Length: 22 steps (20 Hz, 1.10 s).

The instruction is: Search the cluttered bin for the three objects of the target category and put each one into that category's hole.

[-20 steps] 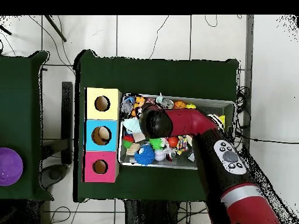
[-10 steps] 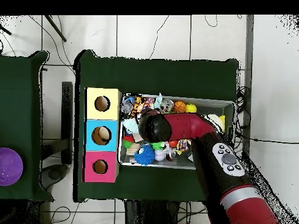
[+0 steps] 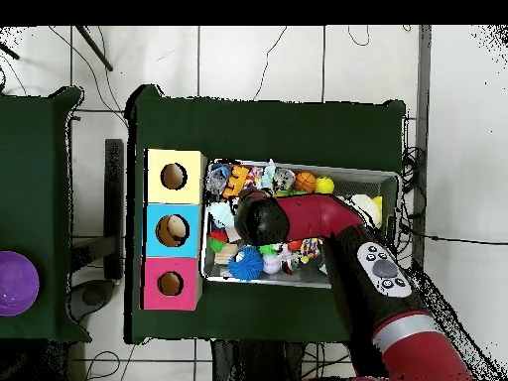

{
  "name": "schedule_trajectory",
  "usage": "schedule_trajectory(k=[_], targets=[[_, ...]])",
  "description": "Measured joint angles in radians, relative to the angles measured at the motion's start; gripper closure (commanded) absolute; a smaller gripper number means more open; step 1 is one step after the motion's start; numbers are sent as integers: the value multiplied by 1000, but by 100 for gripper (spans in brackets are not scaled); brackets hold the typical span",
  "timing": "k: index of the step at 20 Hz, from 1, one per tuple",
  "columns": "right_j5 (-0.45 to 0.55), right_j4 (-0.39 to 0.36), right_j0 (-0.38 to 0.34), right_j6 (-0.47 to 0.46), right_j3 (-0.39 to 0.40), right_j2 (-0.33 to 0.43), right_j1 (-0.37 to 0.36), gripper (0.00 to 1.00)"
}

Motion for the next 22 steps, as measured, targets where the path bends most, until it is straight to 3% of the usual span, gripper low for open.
schedule_trajectory(k=[16,17,22], targets=[[-18,1,0,0,-16,0,22,0],[-17,0,0,0,-15,0,23,100],[-18,1,-8,0,-12,5,29,100]])
